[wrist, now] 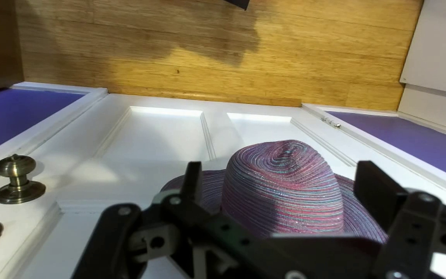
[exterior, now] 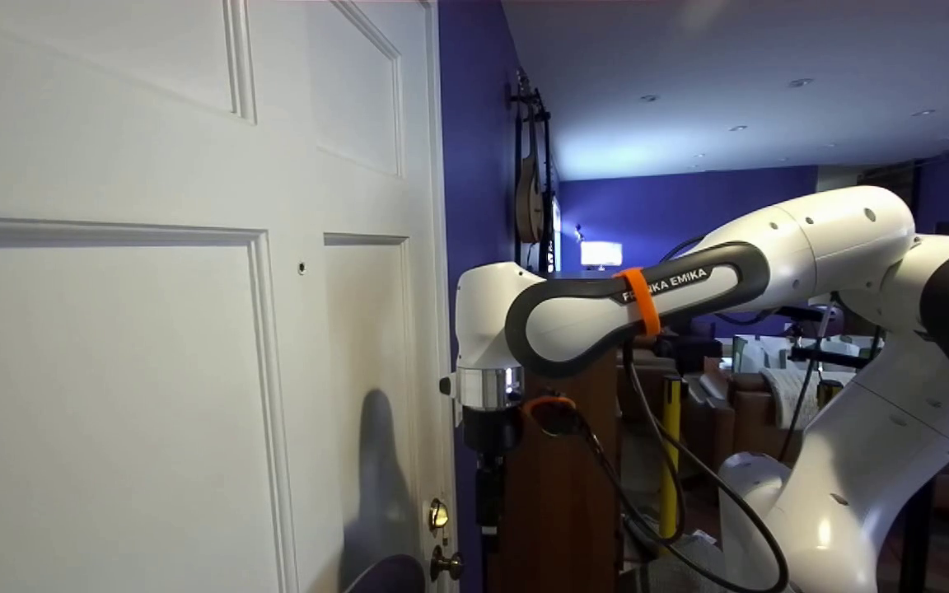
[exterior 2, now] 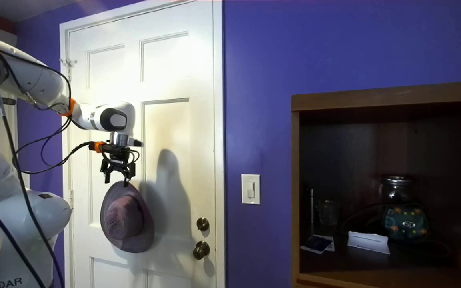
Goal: Put the hat on top of the cabinet
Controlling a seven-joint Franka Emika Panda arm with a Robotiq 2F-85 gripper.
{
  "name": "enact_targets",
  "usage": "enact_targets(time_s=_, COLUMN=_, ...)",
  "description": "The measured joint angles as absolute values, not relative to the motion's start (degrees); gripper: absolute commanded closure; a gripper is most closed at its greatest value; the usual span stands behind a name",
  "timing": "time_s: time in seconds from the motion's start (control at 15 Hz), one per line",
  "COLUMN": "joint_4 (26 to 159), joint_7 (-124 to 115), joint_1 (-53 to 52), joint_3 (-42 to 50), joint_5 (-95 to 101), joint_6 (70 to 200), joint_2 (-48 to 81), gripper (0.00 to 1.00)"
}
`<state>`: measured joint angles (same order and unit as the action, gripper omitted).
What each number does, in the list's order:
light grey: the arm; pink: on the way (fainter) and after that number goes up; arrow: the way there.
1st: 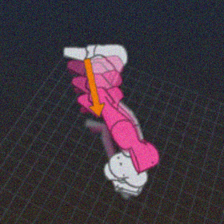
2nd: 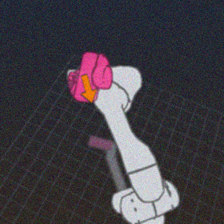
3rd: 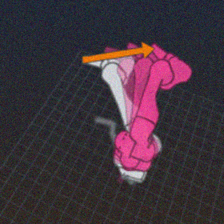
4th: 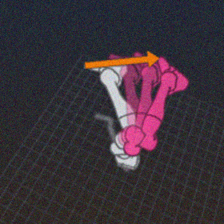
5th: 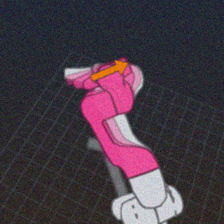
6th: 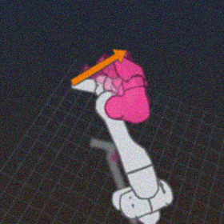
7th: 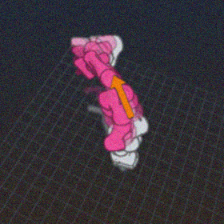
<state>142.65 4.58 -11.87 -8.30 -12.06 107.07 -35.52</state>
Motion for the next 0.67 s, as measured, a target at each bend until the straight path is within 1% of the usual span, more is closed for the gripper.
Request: enact_targets(time_s=0.67, joint_4=143.2, joint_7=3.2, joint_1=-12.4, joint_3=-8.9, joint_5=-13.9, joint_6=108.9, joint_2=-35.3, gripper=0.00)
